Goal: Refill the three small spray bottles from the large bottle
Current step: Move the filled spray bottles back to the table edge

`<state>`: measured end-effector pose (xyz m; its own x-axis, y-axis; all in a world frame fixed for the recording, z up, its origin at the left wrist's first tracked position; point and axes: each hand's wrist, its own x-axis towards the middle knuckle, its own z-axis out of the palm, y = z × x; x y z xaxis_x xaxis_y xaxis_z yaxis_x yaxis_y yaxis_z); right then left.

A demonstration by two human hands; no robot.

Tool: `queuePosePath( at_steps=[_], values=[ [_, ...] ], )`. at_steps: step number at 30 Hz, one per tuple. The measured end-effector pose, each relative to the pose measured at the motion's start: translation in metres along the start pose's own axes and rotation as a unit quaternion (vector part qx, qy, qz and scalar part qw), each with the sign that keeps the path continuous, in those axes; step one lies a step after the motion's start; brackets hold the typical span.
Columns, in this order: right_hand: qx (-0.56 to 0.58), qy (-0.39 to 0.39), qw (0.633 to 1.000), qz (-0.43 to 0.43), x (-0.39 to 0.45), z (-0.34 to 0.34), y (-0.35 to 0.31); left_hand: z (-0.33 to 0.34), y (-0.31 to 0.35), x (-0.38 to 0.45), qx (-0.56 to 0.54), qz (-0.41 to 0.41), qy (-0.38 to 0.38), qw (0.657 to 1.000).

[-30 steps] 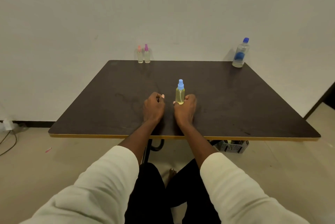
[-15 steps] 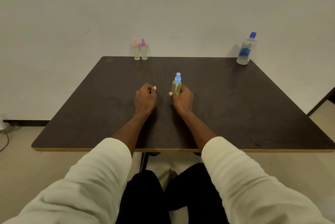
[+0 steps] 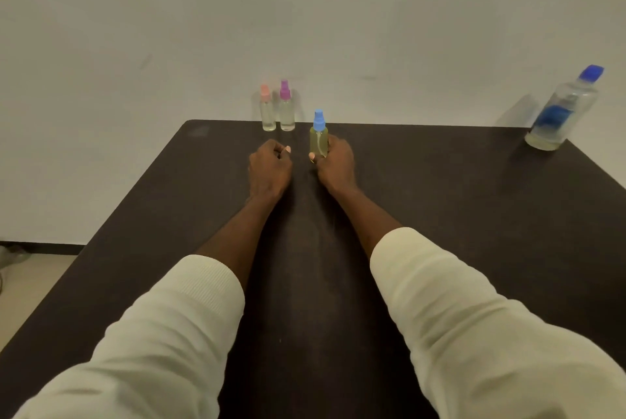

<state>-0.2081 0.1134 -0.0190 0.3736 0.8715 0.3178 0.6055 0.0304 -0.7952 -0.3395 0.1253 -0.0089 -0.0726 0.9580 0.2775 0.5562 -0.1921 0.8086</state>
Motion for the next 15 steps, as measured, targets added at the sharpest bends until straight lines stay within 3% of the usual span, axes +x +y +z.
queuePosePath(
  at_steps=[7,15],
  values=[
    [-0.014,0.001,1.0,0.014,0.072,0.037,0.007,0.029,-0.005,0.046,0.06,-0.061,0.02,0.996],
    [-0.055,0.008,0.997,0.044,0.103,0.049,0.005,0.034,-0.01,0.052,0.085,-0.061,0.014,0.994]
  ],
)
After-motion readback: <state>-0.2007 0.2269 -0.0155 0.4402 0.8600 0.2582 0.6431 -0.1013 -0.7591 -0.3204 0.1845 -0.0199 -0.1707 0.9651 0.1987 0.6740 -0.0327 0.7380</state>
